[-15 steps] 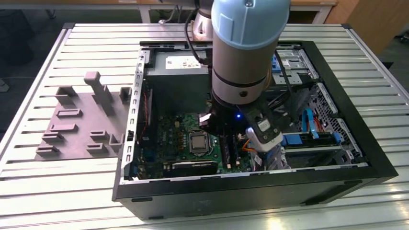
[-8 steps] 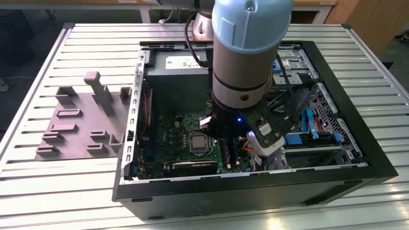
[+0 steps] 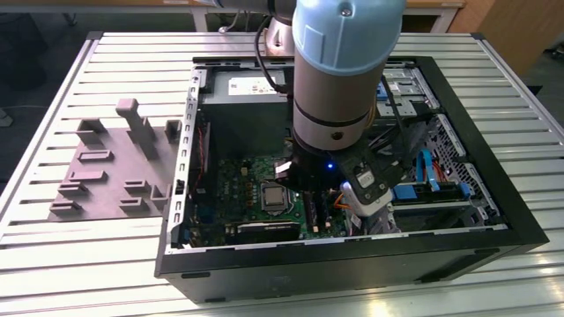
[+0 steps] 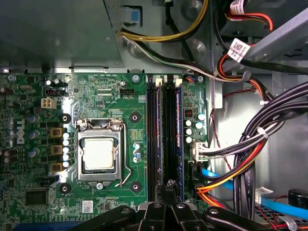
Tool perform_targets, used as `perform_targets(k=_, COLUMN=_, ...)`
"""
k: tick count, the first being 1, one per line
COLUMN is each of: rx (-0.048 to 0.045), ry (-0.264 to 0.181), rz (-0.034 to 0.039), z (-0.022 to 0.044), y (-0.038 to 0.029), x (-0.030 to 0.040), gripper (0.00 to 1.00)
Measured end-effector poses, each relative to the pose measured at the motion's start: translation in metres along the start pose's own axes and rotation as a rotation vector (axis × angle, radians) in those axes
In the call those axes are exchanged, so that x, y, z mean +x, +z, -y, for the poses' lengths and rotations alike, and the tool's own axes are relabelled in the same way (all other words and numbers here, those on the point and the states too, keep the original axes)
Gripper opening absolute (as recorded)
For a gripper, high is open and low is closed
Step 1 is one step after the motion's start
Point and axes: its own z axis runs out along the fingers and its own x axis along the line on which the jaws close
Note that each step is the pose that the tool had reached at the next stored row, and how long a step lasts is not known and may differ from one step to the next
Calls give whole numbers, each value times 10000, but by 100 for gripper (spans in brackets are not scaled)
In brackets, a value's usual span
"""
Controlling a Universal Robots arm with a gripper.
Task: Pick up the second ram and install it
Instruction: 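Press down the second ram until it locks into place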
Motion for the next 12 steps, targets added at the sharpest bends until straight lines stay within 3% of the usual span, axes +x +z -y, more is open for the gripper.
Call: perform_targets(k=12, rx=3, ry=-1, rz=0, z=7, y=77, x=5, gripper=11)
